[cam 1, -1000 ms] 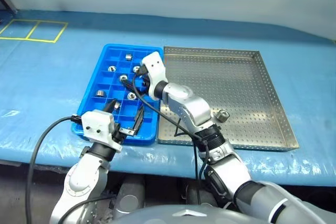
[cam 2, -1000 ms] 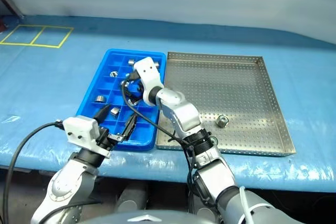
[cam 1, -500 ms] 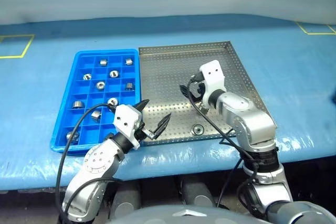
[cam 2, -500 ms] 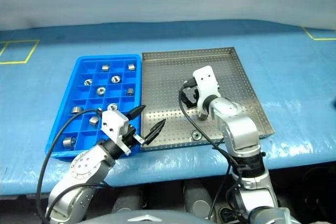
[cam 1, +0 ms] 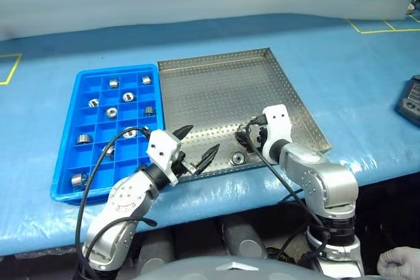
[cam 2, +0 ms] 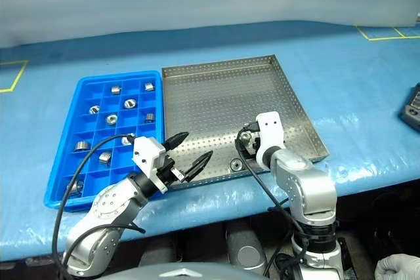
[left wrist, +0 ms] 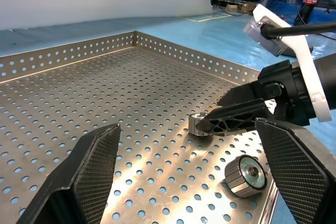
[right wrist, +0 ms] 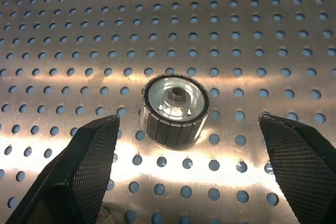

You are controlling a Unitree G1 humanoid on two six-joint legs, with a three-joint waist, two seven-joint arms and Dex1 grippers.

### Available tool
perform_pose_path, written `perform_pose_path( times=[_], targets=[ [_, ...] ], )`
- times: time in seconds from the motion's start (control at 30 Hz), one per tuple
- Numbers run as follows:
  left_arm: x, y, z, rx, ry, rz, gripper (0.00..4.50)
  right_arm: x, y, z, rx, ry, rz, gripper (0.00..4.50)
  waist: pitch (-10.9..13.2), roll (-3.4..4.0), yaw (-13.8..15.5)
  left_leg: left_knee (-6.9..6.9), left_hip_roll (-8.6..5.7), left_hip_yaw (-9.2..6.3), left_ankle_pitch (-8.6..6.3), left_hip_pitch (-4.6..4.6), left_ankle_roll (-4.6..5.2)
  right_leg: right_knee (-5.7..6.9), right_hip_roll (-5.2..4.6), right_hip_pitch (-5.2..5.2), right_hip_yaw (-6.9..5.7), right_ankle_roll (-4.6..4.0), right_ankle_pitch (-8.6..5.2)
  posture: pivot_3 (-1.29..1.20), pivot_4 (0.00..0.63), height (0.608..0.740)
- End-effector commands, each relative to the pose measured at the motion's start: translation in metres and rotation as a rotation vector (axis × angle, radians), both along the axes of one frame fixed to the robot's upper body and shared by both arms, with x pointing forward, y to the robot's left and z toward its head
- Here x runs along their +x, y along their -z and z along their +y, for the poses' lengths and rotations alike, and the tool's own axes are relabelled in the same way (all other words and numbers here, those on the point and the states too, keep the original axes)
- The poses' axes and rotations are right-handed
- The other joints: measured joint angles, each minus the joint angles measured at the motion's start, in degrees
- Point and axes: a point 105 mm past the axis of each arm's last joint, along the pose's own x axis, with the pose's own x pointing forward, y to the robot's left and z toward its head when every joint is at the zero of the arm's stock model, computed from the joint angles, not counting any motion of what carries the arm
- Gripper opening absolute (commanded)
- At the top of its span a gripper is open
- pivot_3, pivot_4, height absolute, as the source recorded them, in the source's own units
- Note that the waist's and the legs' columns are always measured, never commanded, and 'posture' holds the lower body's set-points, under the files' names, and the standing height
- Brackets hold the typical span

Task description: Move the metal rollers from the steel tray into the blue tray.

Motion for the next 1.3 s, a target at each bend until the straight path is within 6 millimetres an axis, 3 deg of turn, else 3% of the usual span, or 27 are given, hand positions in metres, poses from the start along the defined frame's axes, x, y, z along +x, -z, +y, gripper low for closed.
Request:
perform_pose_path(
  times=[0.03, 0.3, 0.6, 0.77, 0.97, 1.1, 1.3],
  targets=[
    [-0.001, -0.007, -0.001, -0.026, 0.01, -0.026, 4.5, 0.006, -0.003, 0.001, -0.001, 0.009, -0.038, 4.48, 0.0, 0.0, -0.08, 0.0, 0.0, 0.0, 0.0, 0.0, 0.0, 0.01, 0.0, 0.0, 0.0, 0.0, 0.0, -0.13, 0.15, 0.74],
    [-0.002, -0.007, 0.003, -0.016, -0.016, -0.028, 4.5, 0.022, -0.009, 0.015, 0.028, -0.03, -0.099, 4.48, 0.0, 0.0, 0.17, 0.0, 0.0, -0.01, 0.01, 0.02, 0.02, 0.0, 0.01, 0.05, 0.0, 0.13, 0.08, -0.09, 0.15, 0.74],
    [-0.005, -0.007, 0.011, -0.01, -0.069, -0.028, 4.5, 0.027, -0.022, 0.037, 0.024, -0.136, -0.145, 1.7, 0.0, 0.0, 1.49, -0.01, -0.01, -0.03, 0.01, 0.02, 0.02, 0.01, 0.01, 0.04, 0.0, 0.18, 0.11, -0.02, 0.15, 0.74],
    [-0.007, -0.007, 0.017, -0.008, -0.119, -0.031, 4.5, 0.029, -0.051, 0.062, 0.053, -0.249, -0.224, 1.7, 0.0, 0.0, 3.08, 0.0, -0.01, -0.03, 0.02, 0.03, 0.03, 0.02, 0.01, 0.03, -0.01, 0.17, 0.11, 0.03, 0.15, 0.74],
    [-0.011, -0.008, 0.035, -0.012, -0.258, -0.03, 4.5, 0.028, -0.085, 0.108, 0.1, -0.451, -0.319, 1.7, 0.0, 0.0, 5.24, -0.03, 0.0, -0.04, 0.02, 0.02, 0.03, 0.01, 0.01, 0.02, -0.04, 0.16, 0.12, 0.13, 0.15, 0.74],
    [-0.017, -0.012, 0.05, -0.007, -0.353, -0.048, 4.5, 0.023, -0.092, 0.14, 0.125, -0.579, -0.333, 1.7, 0.0, 0.0, 7.08, -0.06, 0.01, -0.07, 0.02, 0.02, 0.03, 0.02, 0.01, 0.01, -0.1, 0.12, 0.1, 0.2, 0.15, 0.74],
    [-0.03, -0.011, 0.066, 0.021, -0.452, -0.038, 4.5, 0.009, -0.087, 0.177, 0.158, -0.731, -0.315, 1.7, 0.0, 0.0, 10.01, -0.06, 0.01, -0.07, 0.02, 0.0, 0.03, -0.03, -0.01, 0.0, -0.13, 0.03, 0.05, 0.29, 0.15, 0.74]
  ],
)
